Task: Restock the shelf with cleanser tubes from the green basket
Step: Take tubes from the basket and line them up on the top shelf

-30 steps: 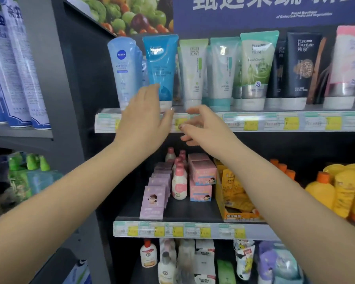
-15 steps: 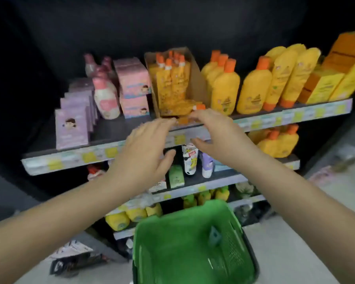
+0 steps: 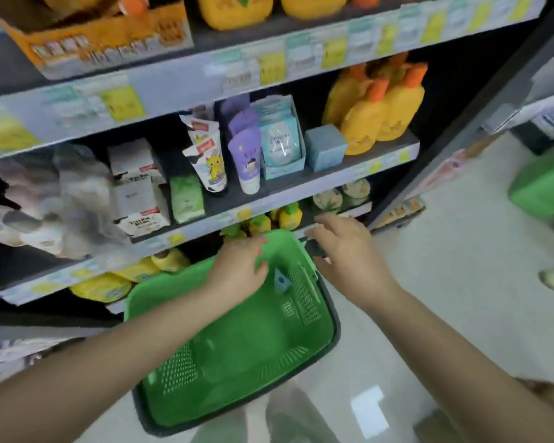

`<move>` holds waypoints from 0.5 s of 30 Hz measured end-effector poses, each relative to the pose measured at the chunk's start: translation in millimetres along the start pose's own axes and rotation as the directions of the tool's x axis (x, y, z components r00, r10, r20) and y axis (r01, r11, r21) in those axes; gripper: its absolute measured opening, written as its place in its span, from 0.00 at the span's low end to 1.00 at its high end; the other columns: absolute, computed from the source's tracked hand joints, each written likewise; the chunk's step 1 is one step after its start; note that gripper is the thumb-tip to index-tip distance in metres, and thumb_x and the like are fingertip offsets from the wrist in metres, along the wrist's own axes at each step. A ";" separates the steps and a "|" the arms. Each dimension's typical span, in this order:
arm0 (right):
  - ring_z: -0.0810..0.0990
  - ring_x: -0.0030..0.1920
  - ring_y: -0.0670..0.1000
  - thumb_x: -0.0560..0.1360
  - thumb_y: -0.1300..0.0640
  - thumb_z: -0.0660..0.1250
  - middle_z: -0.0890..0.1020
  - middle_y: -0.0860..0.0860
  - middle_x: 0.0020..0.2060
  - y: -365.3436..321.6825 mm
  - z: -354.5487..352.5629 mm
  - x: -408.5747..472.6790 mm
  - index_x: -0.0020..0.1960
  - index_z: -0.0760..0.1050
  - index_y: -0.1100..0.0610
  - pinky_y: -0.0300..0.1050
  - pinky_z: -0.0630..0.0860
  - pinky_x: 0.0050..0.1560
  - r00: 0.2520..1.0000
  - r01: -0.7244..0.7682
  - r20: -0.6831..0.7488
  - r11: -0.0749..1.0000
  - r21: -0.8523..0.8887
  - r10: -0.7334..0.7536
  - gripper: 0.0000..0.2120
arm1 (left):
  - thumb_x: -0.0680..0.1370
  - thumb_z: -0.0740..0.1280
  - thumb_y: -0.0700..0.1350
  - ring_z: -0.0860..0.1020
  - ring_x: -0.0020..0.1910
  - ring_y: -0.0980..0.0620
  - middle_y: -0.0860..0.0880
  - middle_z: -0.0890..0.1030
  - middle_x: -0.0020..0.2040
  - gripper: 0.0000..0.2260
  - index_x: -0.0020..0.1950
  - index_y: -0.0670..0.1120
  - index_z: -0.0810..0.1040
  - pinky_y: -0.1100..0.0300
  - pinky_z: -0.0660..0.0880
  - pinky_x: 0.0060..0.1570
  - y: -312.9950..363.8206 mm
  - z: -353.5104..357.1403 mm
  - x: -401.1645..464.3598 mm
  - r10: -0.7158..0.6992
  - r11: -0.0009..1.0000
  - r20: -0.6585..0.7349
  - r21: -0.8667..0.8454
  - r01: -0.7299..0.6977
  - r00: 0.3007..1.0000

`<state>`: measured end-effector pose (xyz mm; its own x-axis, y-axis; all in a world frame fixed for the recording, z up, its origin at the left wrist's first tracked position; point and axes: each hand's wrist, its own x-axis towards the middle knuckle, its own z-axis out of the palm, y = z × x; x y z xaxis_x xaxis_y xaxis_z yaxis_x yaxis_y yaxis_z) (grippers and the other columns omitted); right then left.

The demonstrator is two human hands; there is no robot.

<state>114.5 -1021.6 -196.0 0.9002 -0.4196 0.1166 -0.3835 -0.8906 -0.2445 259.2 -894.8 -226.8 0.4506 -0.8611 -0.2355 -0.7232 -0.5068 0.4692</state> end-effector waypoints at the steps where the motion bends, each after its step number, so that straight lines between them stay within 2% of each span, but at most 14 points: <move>1: 0.81 0.45 0.63 0.52 0.63 0.79 0.81 0.61 0.49 6.3 11.4 -6.4 0.49 0.80 0.61 0.58 0.77 0.47 1.000 -0.012 -0.005 1.000 0.012 0.012 0.25 | 0.75 0.64 0.43 0.76 0.54 0.47 0.47 0.79 0.54 0.17 0.64 0.45 0.73 0.57 0.72 0.53 -1.5 19.2 8.2 -0.021 1.000 0.040 -0.002 0.021 0.999; 5: 0.81 0.45 0.60 0.54 0.64 0.80 0.81 0.59 0.49 27.4 53.6 -28.9 0.49 0.80 0.59 0.57 0.77 0.49 0.998 -0.064 -0.001 0.996 0.059 0.065 0.24 | 0.77 0.63 0.41 0.78 0.49 0.49 0.47 0.79 0.54 0.14 0.62 0.45 0.74 0.59 0.74 0.48 -13.9 94.8 37.0 -0.180 0.983 0.220 0.004 0.183 0.959; 9: 0.82 0.41 0.58 0.51 0.65 0.79 0.82 0.58 0.46 42.2 84.8 -44.5 0.44 0.81 0.58 0.60 0.77 0.48 0.996 -0.091 -0.006 0.995 0.033 0.092 0.22 | 0.77 0.59 0.36 0.72 0.42 0.52 0.47 0.79 0.48 0.13 0.59 0.45 0.77 0.62 0.70 0.44 -30.8 155.8 65.3 -0.252 0.950 0.258 0.250 0.187 0.933; 11: 0.82 0.41 0.58 0.50 0.65 0.78 0.82 0.58 0.46 49.0 97.2 -49.6 0.44 0.81 0.58 0.61 0.77 0.49 0.995 -0.097 -0.005 0.995 0.021 0.097 0.22 | 0.77 0.57 0.33 0.73 0.46 0.50 0.47 0.76 0.48 0.14 0.59 0.43 0.76 0.60 0.71 0.49 -36.0 175.5 79.0 -0.269 0.905 0.285 0.402 0.140 0.920; 13: 0.82 0.41 0.59 0.49 0.65 0.78 0.82 0.58 0.46 53.5 108.4 -52.9 0.44 0.81 0.58 0.61 0.76 0.49 0.995 -0.102 -0.004 0.994 0.034 0.102 0.23 | 0.77 0.57 0.34 0.75 0.56 0.48 0.45 0.77 0.56 0.14 0.60 0.41 0.74 0.59 0.69 0.56 -42.7 193.8 94.2 -0.256 0.875 0.321 0.477 0.078 0.912; 15: 0.82 0.41 0.59 0.50 0.65 0.78 0.82 0.58 0.45 56.5 117.6 -54.1 0.44 0.81 0.58 0.60 0.76 0.51 0.993 -0.113 -0.011 0.992 0.053 0.114 0.23 | 0.78 0.58 0.35 0.72 0.61 0.46 0.43 0.74 0.62 0.14 0.63 0.41 0.72 0.57 0.68 0.59 -50.4 211.5 108.2 -0.209 0.864 0.341 0.503 0.010 0.917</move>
<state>68.4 -1028.6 -329.4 0.8483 -0.5202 0.0984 -0.4714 -0.8267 -0.3071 233.8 -971.1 -455.9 0.3857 -0.6973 -0.6042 -0.8839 -0.4671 -0.0251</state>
